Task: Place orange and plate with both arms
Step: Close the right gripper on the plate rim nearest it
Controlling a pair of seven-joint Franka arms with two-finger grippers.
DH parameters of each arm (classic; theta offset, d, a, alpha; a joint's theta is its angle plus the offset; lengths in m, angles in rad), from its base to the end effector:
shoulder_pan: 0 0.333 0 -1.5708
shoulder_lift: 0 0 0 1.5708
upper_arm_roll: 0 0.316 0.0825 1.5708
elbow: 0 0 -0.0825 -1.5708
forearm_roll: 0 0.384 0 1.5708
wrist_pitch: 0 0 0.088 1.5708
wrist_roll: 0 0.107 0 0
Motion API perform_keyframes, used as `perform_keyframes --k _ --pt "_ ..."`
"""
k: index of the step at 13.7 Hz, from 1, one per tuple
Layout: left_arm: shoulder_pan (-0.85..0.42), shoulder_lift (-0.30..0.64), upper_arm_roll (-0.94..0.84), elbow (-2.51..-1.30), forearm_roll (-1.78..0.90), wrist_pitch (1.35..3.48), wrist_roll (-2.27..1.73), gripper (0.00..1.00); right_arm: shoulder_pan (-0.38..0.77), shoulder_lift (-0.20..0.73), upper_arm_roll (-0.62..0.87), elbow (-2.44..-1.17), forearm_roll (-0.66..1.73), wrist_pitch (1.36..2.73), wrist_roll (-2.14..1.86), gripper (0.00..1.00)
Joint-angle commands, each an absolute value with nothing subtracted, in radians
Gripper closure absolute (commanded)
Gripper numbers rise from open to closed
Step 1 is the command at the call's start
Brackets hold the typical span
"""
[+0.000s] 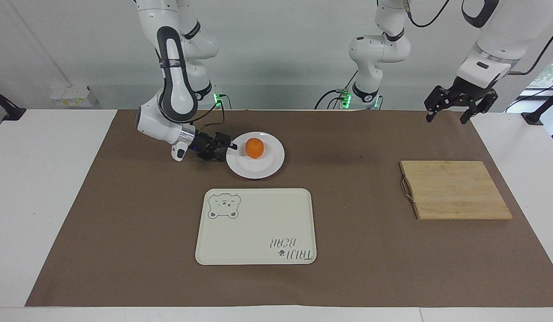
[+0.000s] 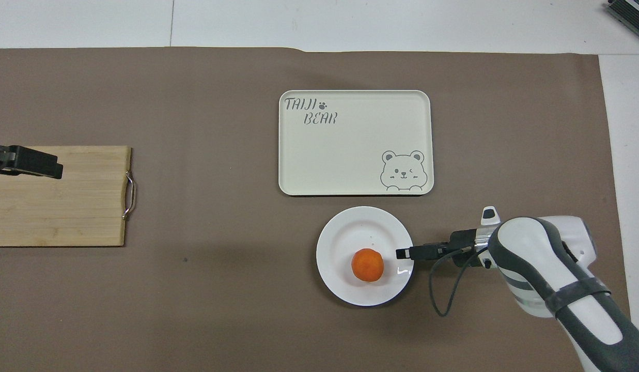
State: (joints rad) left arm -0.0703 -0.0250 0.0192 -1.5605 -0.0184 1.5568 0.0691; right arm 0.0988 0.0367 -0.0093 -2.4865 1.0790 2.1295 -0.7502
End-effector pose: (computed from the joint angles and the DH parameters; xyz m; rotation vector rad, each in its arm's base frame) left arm 0.5449 -0.0297 0.6419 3.1171 -0.1883 0.0335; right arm 0.4378 0.0783 0.2616 -2.2985 -0.0537 0.0943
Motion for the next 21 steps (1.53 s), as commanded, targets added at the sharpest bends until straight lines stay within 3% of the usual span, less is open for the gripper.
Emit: perform_keyframes --k 1,5,9,10,11,14,21 --pt "-0.061 -0.021 0.012 -1.539 -0.011 1.532 0.064 0.0 0.101 0.005 -0.009 -2.531 1.115 2.149 -0.785 0.0" --pt "-0.061 -0.021 0.012 -1.539 -0.011 1.534 0.064 0.0 0.101 0.002 -0.009 -2.551 1.117 2.154 -0.792 0.0" --pt "-0.061 -0.021 0.012 -1.539 -0.011 1.532 0.064 0.0 0.101 0.002 -0.009 -2.551 1.117 2.149 -0.766 0.77" --pt "-0.061 -0.021 0.012 -1.539 -0.011 1.532 0.064 0.0 0.101 0.003 -0.009 -2.551 1.117 2.149 -0.749 0.89" --pt "-0.061 -0.021 0.012 -1.539 -0.011 1.534 0.064 0.0 0.101 0.003 -0.009 -2.551 1.117 2.149 -0.747 0.95" --pt "-0.061 -0.021 0.012 -1.539 -0.011 1.532 0.064 0.0 0.101 0.005 -0.009 -2.549 1.117 2.149 -0.752 1.0" --pt "-0.061 -0.021 0.012 -1.539 -0.011 1.534 0.064 0.0 0.088 0.017 -0.009 -2.516 1.12 2.099 -0.767 1.0"
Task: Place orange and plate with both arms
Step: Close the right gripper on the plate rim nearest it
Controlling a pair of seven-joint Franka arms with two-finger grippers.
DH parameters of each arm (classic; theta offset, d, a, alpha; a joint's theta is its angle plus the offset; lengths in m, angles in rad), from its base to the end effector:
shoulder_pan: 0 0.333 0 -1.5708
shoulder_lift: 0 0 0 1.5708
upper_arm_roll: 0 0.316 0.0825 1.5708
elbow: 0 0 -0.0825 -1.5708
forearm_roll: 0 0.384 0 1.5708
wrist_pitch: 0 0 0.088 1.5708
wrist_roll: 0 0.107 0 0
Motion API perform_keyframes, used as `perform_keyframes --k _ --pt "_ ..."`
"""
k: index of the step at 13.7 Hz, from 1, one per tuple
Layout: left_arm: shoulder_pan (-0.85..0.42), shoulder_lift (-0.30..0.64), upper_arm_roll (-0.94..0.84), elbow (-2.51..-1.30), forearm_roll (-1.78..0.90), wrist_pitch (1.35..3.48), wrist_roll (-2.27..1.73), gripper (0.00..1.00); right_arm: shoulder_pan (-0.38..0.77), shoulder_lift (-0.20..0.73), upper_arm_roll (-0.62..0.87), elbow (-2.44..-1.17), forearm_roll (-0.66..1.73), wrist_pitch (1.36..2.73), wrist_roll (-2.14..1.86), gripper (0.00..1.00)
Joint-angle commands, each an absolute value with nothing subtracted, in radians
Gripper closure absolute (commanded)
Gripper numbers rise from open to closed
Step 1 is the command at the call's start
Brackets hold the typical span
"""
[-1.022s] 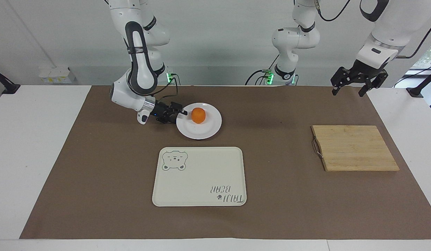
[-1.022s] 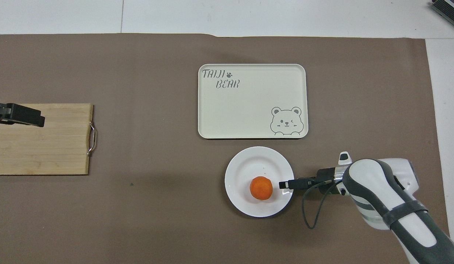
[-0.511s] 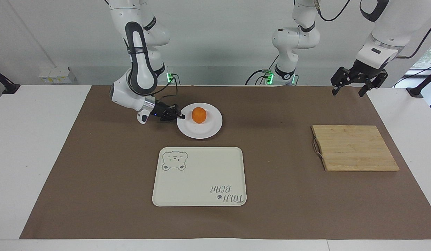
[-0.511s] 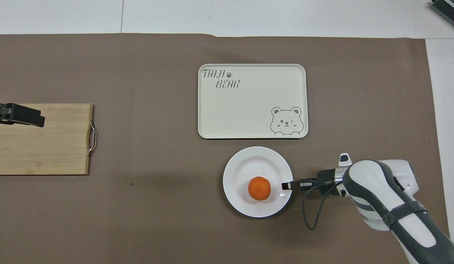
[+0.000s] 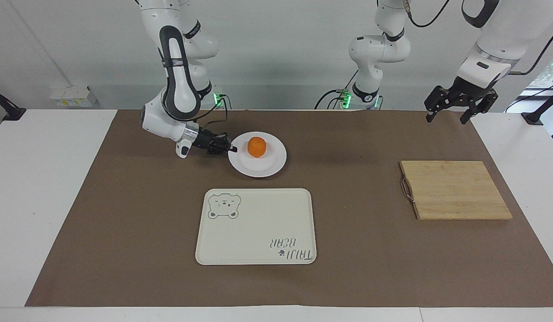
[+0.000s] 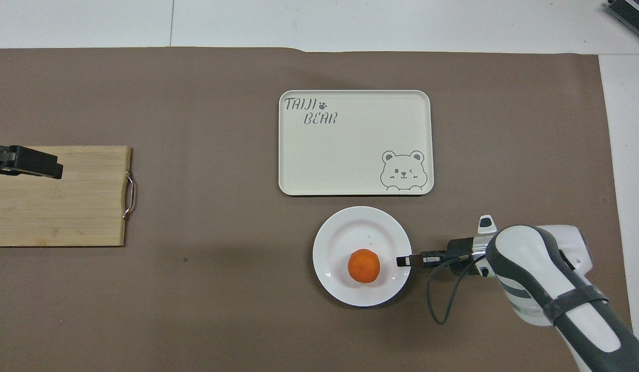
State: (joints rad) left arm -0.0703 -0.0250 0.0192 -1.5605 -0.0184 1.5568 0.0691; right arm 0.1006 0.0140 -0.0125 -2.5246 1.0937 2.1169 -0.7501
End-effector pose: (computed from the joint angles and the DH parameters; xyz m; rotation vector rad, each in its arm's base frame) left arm 0.5449 -0.0297 0.6419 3.1171 -0.1883 0.0335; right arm 0.4243 0.0782 0.2587 -2.2814 -0.0344 0.1161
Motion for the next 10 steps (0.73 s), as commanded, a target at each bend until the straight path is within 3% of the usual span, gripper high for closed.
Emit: perform_keyframes --k 1,7,10 --pt "-0.061 -0.021 0.012 -1.539 -0.011 1.532 0.064 0.0 0.077 0.017 -0.011 -2.513 1.121 2.073 -0.765 1.0" --pt "-0.061 -0.021 0.012 -1.539 -0.011 1.532 0.064 0.0 -0.006 0.034 -0.011 -2.45 1.149 1.922 -0.764 1.0" --pt "-0.061 -0.021 0.012 -1.539 -0.011 1.532 0.064 0.0 0.0 0.095 -0.011 -2.343 1.149 1.925 -0.712 1.0"
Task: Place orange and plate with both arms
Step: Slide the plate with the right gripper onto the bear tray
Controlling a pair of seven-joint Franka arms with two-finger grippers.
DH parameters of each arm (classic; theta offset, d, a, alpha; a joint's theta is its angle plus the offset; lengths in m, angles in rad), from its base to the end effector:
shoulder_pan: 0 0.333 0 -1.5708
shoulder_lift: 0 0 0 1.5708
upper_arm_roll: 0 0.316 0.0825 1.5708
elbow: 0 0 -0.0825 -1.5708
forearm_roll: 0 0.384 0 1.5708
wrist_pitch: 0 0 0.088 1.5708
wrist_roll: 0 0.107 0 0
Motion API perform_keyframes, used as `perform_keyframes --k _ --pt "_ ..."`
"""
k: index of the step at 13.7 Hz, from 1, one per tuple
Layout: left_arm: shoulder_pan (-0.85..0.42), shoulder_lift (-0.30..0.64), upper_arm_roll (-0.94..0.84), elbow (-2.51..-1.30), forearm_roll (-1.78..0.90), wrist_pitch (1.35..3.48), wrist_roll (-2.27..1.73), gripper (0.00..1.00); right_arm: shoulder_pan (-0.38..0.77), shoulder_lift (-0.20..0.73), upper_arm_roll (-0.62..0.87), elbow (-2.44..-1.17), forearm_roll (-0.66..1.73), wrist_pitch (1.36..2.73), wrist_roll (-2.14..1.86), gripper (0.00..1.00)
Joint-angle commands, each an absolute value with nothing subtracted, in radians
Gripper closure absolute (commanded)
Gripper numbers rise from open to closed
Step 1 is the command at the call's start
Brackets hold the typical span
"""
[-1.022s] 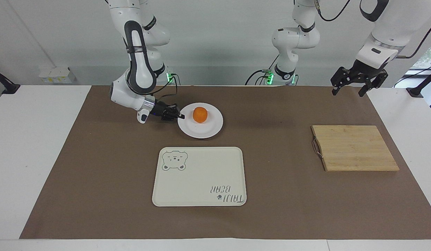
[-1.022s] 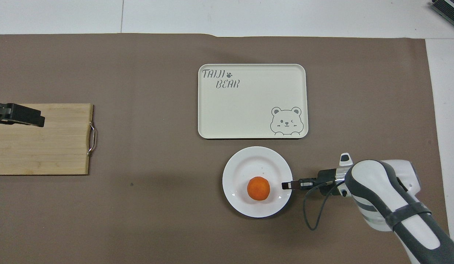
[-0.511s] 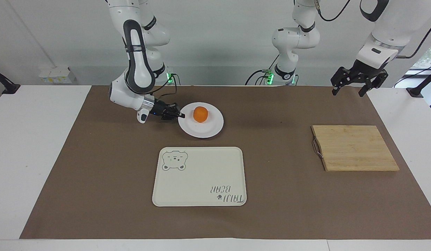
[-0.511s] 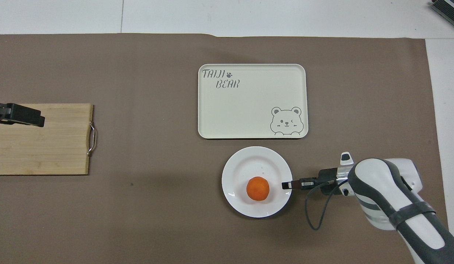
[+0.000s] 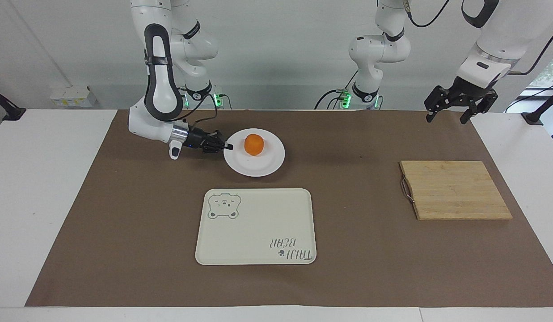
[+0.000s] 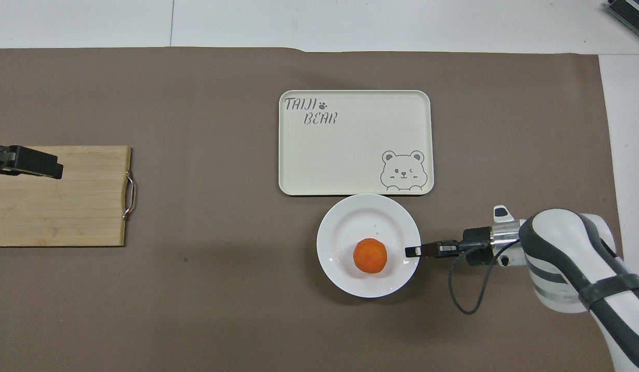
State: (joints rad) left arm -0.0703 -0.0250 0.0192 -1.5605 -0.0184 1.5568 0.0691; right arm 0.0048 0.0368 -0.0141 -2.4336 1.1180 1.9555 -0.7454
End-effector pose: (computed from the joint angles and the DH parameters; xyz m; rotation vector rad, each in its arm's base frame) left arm 0.5449 -0.0297 0.6419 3.1171 -0.1883 0.0335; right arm 0.4511 0.0553 0.2830 -2.1509 0.0034 0.1081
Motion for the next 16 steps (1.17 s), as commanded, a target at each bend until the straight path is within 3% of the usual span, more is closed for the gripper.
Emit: perform_keyframes --k 1,9,16 --pt "-0.061 -0.021 0.012 -1.539 -0.011 1.532 0.064 0.0 0.0 0.121 -0.011 -2.301 1.149 1.927 -0.678 1.0" --pt "-0.061 -0.021 0.012 -1.539 -0.011 1.532 0.064 0.0 -0.002 0.255 -0.011 -2.047 1.212 1.927 -0.513 1.0" --pt "-0.061 -0.021 0.012 -1.539 -0.011 1.532 0.064 0.0 0.035 0.438 -0.002 -1.796 1.236 1.965 -0.38 1.0"
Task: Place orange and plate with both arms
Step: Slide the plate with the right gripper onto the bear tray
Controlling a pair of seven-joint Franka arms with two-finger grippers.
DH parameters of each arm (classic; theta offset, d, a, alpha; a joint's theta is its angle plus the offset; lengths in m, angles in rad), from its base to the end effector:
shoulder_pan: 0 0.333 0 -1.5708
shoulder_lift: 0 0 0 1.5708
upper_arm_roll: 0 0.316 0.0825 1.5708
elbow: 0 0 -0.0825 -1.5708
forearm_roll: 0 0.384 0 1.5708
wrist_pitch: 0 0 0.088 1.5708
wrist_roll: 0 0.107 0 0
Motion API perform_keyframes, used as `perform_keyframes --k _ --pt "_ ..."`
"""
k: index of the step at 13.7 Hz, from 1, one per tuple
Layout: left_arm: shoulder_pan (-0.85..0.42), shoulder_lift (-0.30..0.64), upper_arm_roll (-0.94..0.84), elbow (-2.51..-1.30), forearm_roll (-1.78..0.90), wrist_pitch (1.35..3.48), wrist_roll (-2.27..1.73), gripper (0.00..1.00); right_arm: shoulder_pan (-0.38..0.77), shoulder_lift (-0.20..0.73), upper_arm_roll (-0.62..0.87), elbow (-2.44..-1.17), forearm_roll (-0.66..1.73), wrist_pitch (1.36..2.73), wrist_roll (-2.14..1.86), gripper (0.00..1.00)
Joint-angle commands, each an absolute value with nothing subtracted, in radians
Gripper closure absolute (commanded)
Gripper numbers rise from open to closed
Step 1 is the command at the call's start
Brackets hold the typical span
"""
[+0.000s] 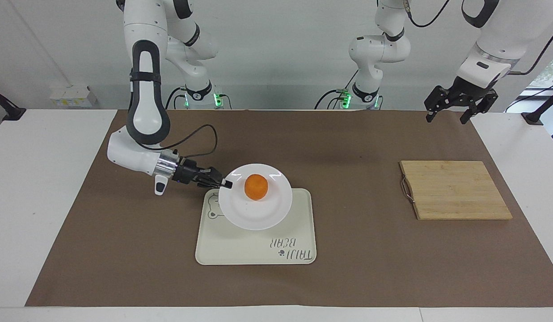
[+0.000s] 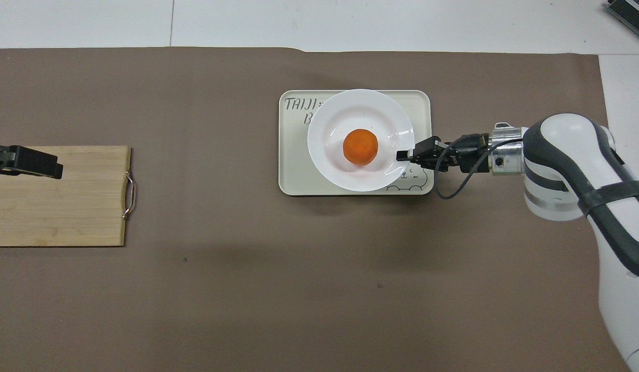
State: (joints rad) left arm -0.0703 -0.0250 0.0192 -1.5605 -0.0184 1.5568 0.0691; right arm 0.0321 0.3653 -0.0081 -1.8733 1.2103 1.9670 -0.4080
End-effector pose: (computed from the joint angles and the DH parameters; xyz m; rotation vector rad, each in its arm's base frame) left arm 0.5449 -0.0297 0.6419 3.1171 -0.1883 0.0335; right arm 0.6229 0.0759 0.3317 -2.0751 0.2586 0.0379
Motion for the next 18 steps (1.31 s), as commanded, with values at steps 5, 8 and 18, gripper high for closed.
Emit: perform_keyframes --k 5,8,18 --pt "-0.061 -0.021 0.012 -1.539 -0.011 1.532 0.064 0.0 0.041 0.541 -0.002 -1.717 1.232 1.965 -0.383 1.0" --pt "-0.061 -0.021 0.012 -1.539 -0.011 1.532 0.064 0.0 0.052 0.538 -0.005 -1.726 1.22 1.97 -0.399 1.0" --pt "-0.061 -0.021 0.012 -1.539 -0.011 1.532 0.064 0.0 0.051 0.554 -0.003 -1.787 1.219 2.045 -0.456 1.0"
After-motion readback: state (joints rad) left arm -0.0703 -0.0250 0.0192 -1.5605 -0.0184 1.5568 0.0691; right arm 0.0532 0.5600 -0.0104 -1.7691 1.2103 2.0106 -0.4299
